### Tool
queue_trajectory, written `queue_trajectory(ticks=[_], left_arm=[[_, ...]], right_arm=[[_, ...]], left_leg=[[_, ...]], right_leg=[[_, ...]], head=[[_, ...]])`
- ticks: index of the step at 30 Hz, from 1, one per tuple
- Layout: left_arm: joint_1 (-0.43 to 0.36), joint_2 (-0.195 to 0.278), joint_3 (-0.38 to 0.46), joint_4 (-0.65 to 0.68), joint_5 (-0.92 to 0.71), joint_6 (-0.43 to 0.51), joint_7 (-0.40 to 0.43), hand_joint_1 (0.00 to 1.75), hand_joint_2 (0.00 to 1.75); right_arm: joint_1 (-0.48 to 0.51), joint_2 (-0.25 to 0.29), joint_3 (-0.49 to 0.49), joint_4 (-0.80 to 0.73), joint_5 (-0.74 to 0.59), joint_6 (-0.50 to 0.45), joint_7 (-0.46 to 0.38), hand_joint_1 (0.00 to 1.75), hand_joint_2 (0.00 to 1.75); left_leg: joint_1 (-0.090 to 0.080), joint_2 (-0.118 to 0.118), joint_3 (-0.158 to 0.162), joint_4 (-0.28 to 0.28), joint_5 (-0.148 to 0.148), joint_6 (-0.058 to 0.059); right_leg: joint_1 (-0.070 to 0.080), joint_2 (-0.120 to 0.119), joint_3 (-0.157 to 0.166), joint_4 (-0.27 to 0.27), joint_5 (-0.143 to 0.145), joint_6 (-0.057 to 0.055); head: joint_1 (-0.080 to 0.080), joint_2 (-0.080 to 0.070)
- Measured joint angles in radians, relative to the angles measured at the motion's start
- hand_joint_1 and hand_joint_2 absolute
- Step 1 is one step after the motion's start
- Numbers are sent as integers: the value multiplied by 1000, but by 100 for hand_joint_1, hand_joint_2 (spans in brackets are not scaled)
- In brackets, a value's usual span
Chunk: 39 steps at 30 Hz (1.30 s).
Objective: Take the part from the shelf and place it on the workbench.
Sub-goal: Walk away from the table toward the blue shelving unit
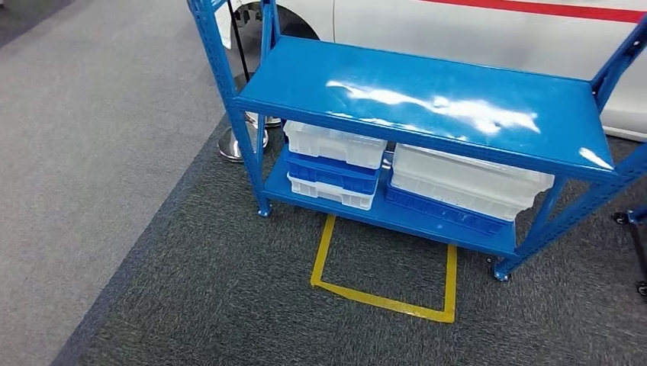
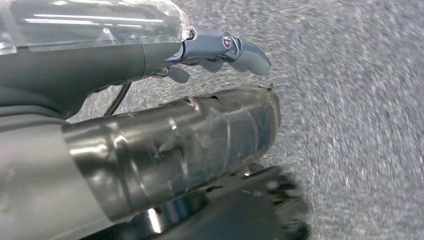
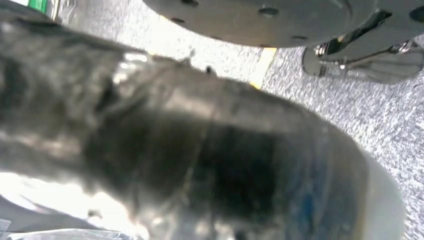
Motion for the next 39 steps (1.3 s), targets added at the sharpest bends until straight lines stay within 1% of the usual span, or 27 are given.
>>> queue_trajectory(ticks=[1,2,3,5,6,7,8,10,12,14,16,17,18,19,20,22,23,26,28,31,32,33,34,36,37,38,39], left_arm=[[2,0,0,0,0,0,0,0,0],[4,0,0,0,-1,0,0,0,0],[5,0,0,0,-1,0,0,0,0],[5,1,0,0,-1,0,0,0,0],[3,1,0,0,-2,0,0,0,0],[1,1,0,0,-3,0,0,0,0],[-2,1,0,0,-4,0,0,0,0],[-5,1,0,0,-7,1,0,0,0],[-4,2,0,0,-10,2,0,0,87],[-4,2,0,0,-12,3,0,0,175],[-2,2,0,0,-13,3,0,0,175],[0,2,0,0,-14,2,0,0,175],[0,2,0,0,-15,2,0,0,175],[0,2,-1,0,-17,1,0,0,175],[0,2,-1,0,-19,1,-1,0,175],[0,2,-3,0,-22,0,-3,0,175],[-1,2,-3,0,-22,1,-3,0,175],[-3,2,-3,0,-22,4,-4,0,175],[-3,2,-3,0,-21,4,-5,0,175],[-2,2,-3,0,-18,3,-10,0,175],[-1,2,-3,0,-16,3,-12,0,175],[0,2,-3,0,-15,2,-13,0,175],[1,2,-2,0,-15,1,-14,0,175],[1,3,-2,0,-16,0,-16,0,175],[1,3,-2,0,-17,-1,-16,0,175],[0,3,-2,0,-17,-1,-17,0,175],[0,3,-2,0,-16,-1,-18,0,175]], right_arm=[[0,0,0,0,-1,1,0,0,0],[0,0,0,0,-2,4,1,0,0],[0,0,0,0,-4,8,3,0,0],[0,0,0,0,-7,18,8,0,0],[0,1,0,1,-8,24,12,0,0],[0,1,0,1,-8,30,18,0,0],[0,1,0,2,-8,36,26,0,0],[0,2,0,2,-7,43,44,0,0],[0,2,0,3,-6,45,64,0,0],[-2,2,0,3,-5,44,79,0,0],[-3,2,0,3,-4,44,88,0,0],[-3,2,0,3,-4,44,92,0,0],[-3,2,0,3,-3,44,95,0,0],[-3,2,0,3,-3,44,98,0,0],[-3,2,0,3,-3,43,100,0,0],[-4,2,0,3,-2,42,103,0,0],[-5,2,0,3,-1,41,105,0,0],[-6,3,0,3,2,40,109,0,0],[-6,4,0,3,4,40,111,0,0],[-5,6,0,3,7,40,111,0,131],[-5,7,0,3,8,39,111,0,175],[-5,7,0,3,9,39,109,0,175],[-5,7,0,3,10,39,106,0,175],[-6,8,0,3,11,39,96,0,175],[-6,8,0,3,12,39,89,0,175],[-6,8,0,3,12,40,83,0,175],[-7,8,0,3,12,40,77,0,175]], left_leg=[[0,-6,-28,54,-15,0],[0,-9,-43,78,-10,0],[0,-10,-41,63,15,1],[0,-17,0,-55,95,7],[-1,-23,22,-119,124,11],[-2,-29,35,-162,140,14],[-3,-33,40,-183,143,17],[-4,-33,41,-189,144,26],[-1,-26,47,-198,152,41],[0,-18,49,-204,157,51],[-2,-9,48,-203,156,53],[-2,-5,49,-203,155,53],[-2,-2,50,-202,154,52],[-2,0,52,-201,152,50],[-1,0,54,-200,150,46],[-5,2,56,-196,144,36],[-7,3,56,-196,142,31],[-7,4,58,-196,139,14],[-4,-2,39,-151,105,5],[-3,-9,-49,39,12,1],[-3,-9,-70,81,3,1],[-3,-9,-74,85,15,2],[-3,-9,-59,51,45,4],[-4,-13,2,-83,114,13],[-6,-15,27,-139,134,17],[-8,-17,41,-175,143,21],[-11,-19,45,-188,142,23]], right_leg=[[1,14,0,1,0,-1],[2,28,0,1,0,-1],[3,39,2,2,0,-1],[3,56,4,6,-2,0],[5,61,2,10,-5,4],[6,66,0,13,-6,8],[7,68,-2,14,-7,14],[7,71,-4,14,-7,26],[6,53,-13,39,-26,36],[5,23,-56,134,-85,43],[1,10,-113,256,-139,49],[-1,8,-126,284,-142,51],[-3,6,-121,276,-125,53],[-5,3,-96,229,-93,53],[-7,-1,-60,158,-59,52],[-3,-8,-4,45,-21,45],[-1,-10,6,22,-19,41],[2,-5,6,13,-18,22],[-2,-4,8,6,-13,7],[3,-3,5,6,-13,-4],[6,-2,5,6,-13,-5],[7,0,6,7,-13,-5],[8,2,7,8,-14,-5],[11,6,9,10,-15,-3],[13,7,9,11,-16,0],[13,9,8,13,-16,4],[13,9,6,13,-16,9]], head=[[0,0],[0,0],[0,0],[0,0],[0,0],[1,0],[1,0],[1,0],[2,0],[2,0],[2,0],[2,0],[2,0],[2,0],[3,0],[2,0],[2,0],[1,0],[1,0],[0,0],[0,0],[0,0],[0,0],[0,0],[0,0],[1,0],[1,0]])
